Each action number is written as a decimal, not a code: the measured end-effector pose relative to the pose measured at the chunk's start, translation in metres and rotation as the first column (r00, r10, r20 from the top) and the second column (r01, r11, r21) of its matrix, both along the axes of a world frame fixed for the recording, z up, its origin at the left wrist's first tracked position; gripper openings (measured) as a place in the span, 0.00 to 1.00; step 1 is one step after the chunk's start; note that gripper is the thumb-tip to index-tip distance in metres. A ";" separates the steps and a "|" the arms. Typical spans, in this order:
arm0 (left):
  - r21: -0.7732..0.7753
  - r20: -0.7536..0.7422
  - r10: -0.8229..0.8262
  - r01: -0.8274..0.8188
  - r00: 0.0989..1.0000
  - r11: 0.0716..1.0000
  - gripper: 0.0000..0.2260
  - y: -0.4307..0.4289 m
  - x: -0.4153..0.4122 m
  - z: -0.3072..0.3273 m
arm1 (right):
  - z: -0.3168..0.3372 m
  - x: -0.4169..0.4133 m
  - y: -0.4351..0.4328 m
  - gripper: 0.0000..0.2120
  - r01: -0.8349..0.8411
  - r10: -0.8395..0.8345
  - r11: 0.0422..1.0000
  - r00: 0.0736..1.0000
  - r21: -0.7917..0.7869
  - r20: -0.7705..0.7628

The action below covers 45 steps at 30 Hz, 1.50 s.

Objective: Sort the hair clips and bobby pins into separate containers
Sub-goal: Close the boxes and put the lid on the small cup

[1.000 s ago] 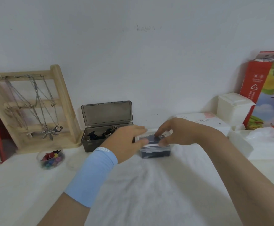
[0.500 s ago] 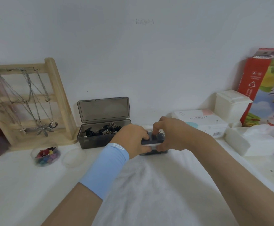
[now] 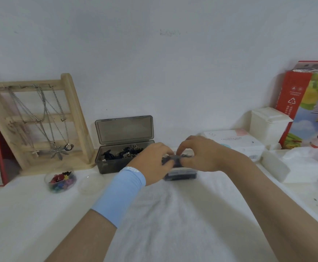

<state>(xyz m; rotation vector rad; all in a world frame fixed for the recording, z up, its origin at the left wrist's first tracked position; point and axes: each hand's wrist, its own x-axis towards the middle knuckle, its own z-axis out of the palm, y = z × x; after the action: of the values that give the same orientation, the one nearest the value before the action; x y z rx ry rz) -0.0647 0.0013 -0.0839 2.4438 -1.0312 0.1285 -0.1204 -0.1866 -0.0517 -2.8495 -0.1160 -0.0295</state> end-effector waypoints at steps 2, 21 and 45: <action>-0.096 0.016 0.068 -0.066 0.998 0.993 0.12 0.011 0.007 0.006 | 0.000 0.004 0.006 0.14 0.013 -0.022 0.994 0.997 0.108 0.077; 0.126 0.389 0.381 -0.458 0.839 0.880 0.18 0.104 0.073 0.045 | 0.023 0.096 0.094 0.19 0.009 0.168 0.932 0.876 -0.363 0.452; 0.469 0.200 0.153 -0.231 0.968 0.853 0.18 0.127 0.057 0.003 | -0.014 0.077 0.118 0.18 -0.153 0.158 0.903 0.987 -0.402 -0.022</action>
<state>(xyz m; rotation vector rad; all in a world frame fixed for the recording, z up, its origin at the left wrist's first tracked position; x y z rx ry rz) -0.0080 0.1280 -0.0809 3.0453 -0.9684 0.1392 -0.0436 -0.0683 -0.0661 -3.2419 -0.3959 0.0138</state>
